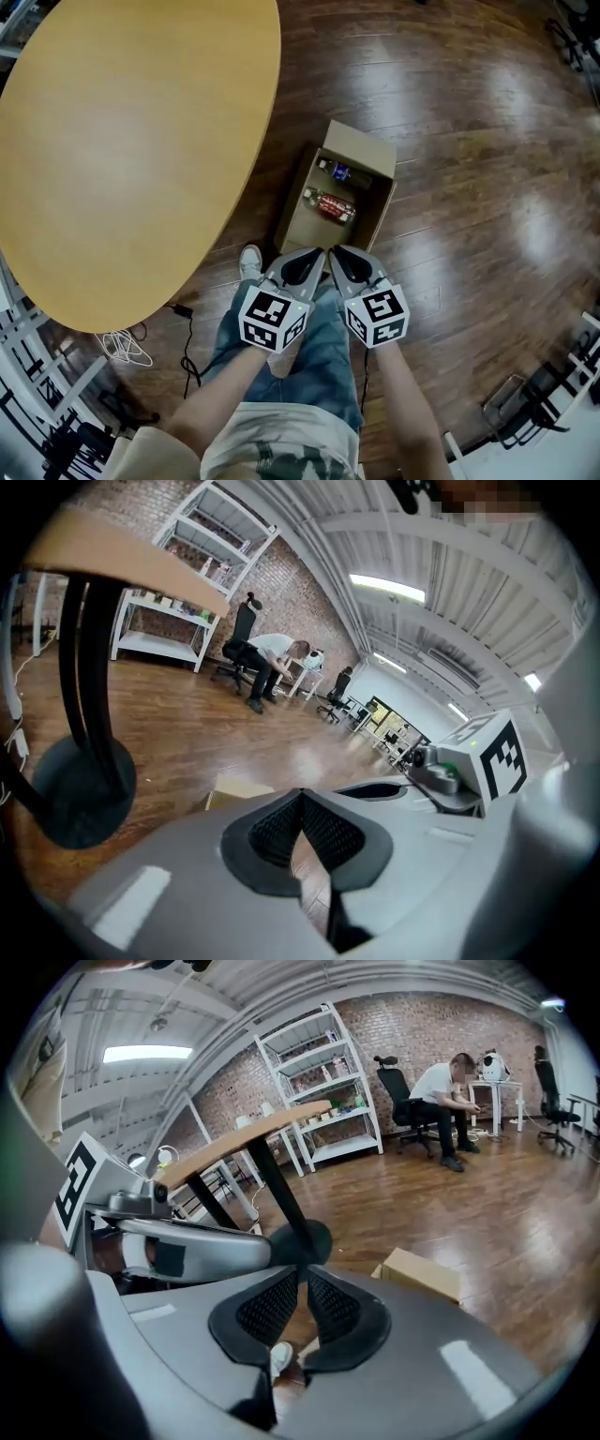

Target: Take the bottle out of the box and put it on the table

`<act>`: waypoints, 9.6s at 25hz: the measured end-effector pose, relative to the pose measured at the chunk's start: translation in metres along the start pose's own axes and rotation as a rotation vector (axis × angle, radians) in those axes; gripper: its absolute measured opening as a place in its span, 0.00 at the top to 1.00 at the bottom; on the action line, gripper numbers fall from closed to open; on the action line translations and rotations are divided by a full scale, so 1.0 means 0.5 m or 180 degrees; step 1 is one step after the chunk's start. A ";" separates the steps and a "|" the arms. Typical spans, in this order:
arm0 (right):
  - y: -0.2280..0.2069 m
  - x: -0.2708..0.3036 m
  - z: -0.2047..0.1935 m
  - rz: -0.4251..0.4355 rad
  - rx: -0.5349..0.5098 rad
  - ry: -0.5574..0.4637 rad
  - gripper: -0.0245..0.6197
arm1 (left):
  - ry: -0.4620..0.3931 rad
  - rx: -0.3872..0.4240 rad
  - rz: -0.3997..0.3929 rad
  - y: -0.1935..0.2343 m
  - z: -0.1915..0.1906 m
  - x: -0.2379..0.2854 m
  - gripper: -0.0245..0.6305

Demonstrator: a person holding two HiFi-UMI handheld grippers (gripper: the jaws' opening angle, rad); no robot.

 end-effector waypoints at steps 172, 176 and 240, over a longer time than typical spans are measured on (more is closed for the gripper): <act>0.531 -0.102 0.455 0.0347 -0.1447 -0.1932 0.49 | -0.2306 0.0311 0.0896 0.019 0.270 -0.636 0.96; 0.605 -0.044 0.461 0.0419 -0.1504 -0.1904 0.49 | -0.2384 0.0249 0.0960 0.080 0.256 -0.696 0.96; 0.843 0.256 0.444 0.0738 -0.1784 -0.1593 0.48 | -0.2251 0.0021 0.1342 0.323 0.214 -0.864 0.96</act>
Point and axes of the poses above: the fingertips, and each gripper's own axes: x forward along the fingers, y to its left, z out of its top, the point moved 7 cm from there along -x, backward along the fingers
